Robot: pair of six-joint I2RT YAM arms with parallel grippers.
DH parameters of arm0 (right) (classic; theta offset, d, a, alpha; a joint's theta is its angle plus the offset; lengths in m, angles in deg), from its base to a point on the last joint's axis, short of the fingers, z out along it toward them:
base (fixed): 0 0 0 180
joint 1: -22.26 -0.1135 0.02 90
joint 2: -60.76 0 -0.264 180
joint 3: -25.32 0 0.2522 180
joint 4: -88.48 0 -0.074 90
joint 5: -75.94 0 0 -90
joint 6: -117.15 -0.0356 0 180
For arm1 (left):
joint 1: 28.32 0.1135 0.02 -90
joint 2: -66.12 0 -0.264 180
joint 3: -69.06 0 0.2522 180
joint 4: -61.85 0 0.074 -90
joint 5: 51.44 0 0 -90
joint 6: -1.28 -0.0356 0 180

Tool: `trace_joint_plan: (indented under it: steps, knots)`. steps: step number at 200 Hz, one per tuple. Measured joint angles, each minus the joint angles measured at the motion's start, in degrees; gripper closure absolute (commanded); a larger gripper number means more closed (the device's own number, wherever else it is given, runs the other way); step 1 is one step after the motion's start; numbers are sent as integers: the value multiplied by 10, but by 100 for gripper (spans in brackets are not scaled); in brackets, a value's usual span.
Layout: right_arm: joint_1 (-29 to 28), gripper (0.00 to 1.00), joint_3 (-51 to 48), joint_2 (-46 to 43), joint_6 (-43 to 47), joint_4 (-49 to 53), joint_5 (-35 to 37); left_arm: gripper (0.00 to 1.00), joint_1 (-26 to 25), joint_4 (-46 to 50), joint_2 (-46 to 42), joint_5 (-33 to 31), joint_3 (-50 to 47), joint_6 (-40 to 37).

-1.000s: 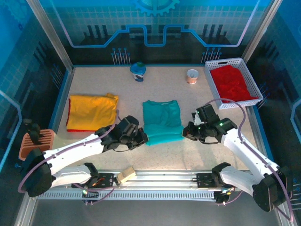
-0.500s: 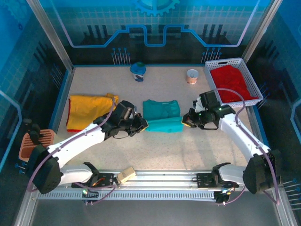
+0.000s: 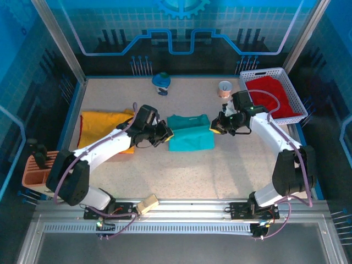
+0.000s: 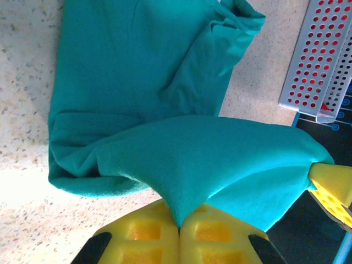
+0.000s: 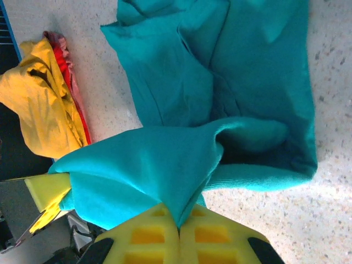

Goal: Fold and stack the t-shirts

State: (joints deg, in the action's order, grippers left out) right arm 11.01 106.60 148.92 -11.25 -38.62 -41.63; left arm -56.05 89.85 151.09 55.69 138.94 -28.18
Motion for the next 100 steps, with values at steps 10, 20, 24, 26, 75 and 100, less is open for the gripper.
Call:
trace_joint_plan:
  steps: [10, 20, 24, 26, 75, 100]
  knots:
    - [3, 100, 10, 11, 2, -2, -1, 100, 5, 0, 15, 6, 16, -5]
    - [6, 100, 21, 24, 5, -3, -3, 100, 11, 0, 30, 10, 29, -10]
    - [8, 100, 25, 28, 5, -2, -4, 100, 13, 0, 35, 12, 34, -10]
    - [8, 100, 28, 31, 6, -3, -4, 100, 14, -1, 39, 13, 37, -11]
    - [17, 100, 96, 116, 25, -15, -17, 100, 51, -11, 117, 44, 82, -34]
    - [20, 100, 118, 156, 29, -23, -20, 98, 70, -26, 156, 61, 102, -42]
